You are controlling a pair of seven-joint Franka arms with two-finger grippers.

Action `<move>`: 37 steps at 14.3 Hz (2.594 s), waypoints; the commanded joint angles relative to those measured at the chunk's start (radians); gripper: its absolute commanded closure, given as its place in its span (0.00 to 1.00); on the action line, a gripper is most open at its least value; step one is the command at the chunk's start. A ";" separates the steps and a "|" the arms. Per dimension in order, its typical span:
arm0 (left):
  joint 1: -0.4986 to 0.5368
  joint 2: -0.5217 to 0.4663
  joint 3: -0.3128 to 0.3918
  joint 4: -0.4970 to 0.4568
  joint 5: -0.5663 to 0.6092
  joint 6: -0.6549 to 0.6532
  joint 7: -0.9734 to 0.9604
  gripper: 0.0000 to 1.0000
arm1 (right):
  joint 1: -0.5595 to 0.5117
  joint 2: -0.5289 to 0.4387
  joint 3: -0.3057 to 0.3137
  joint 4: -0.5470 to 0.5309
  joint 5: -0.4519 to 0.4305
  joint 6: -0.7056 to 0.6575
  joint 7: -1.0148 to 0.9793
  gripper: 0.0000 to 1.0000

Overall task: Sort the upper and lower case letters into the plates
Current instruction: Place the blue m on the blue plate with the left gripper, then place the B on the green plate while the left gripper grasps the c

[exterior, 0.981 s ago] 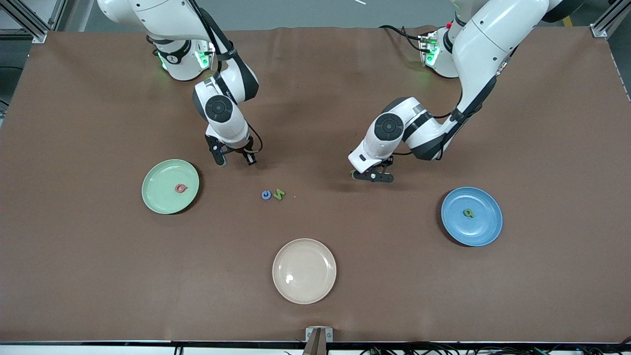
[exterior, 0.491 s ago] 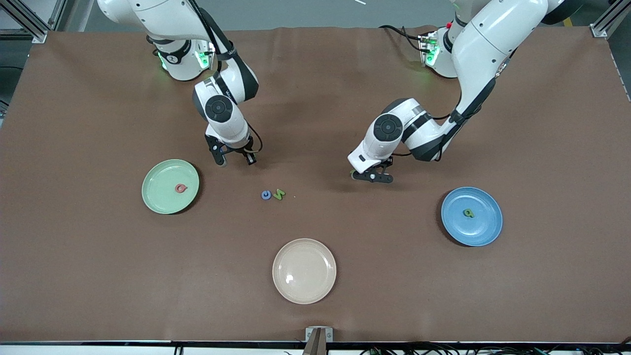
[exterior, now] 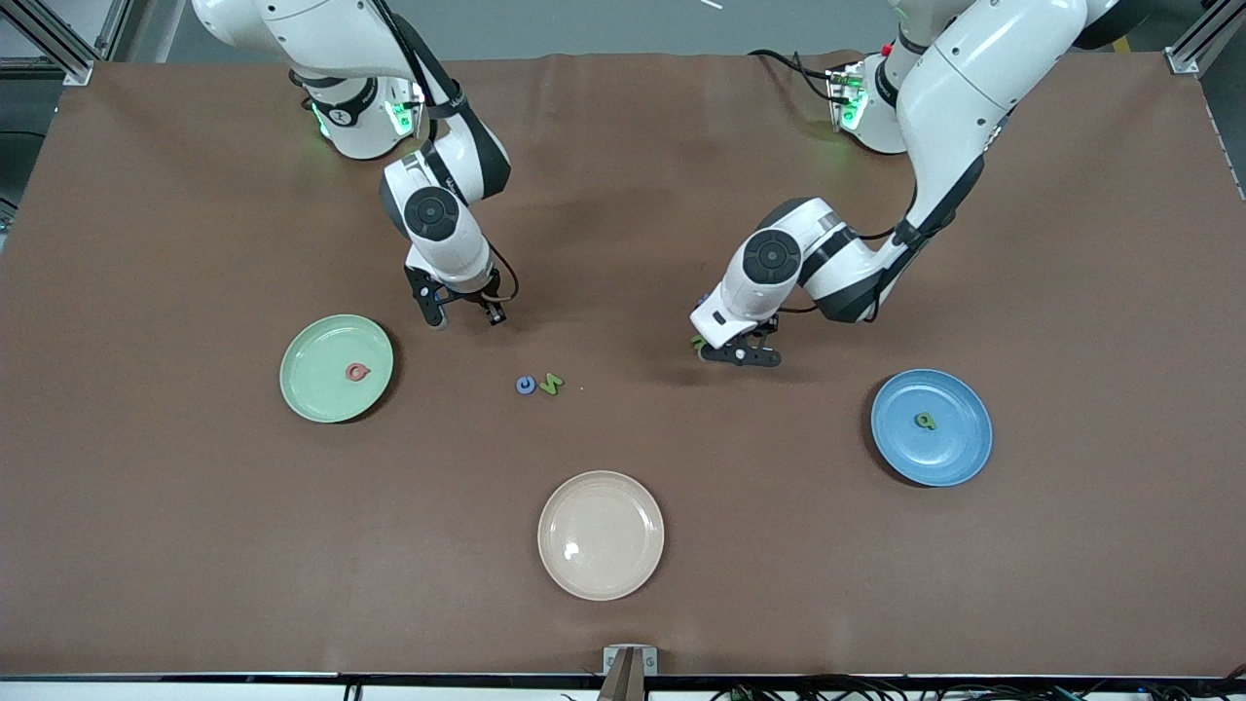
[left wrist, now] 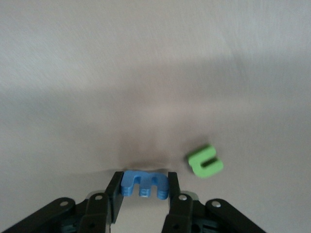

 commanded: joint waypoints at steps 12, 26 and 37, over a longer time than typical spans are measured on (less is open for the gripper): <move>0.412 -0.072 -0.004 0.164 0.025 -0.210 0.524 0.90 | -0.002 -0.018 -0.008 0.027 -0.006 -0.114 -0.062 0.29; 0.414 -0.038 -0.093 0.151 0.038 -0.212 0.345 0.00 | 0.035 -0.036 -0.008 -0.034 -0.030 -0.106 -0.088 0.42; 0.087 0.042 -0.119 0.135 0.051 -0.108 -0.477 0.08 | -0.005 -0.048 -0.012 -0.024 -0.088 -0.109 -0.160 1.00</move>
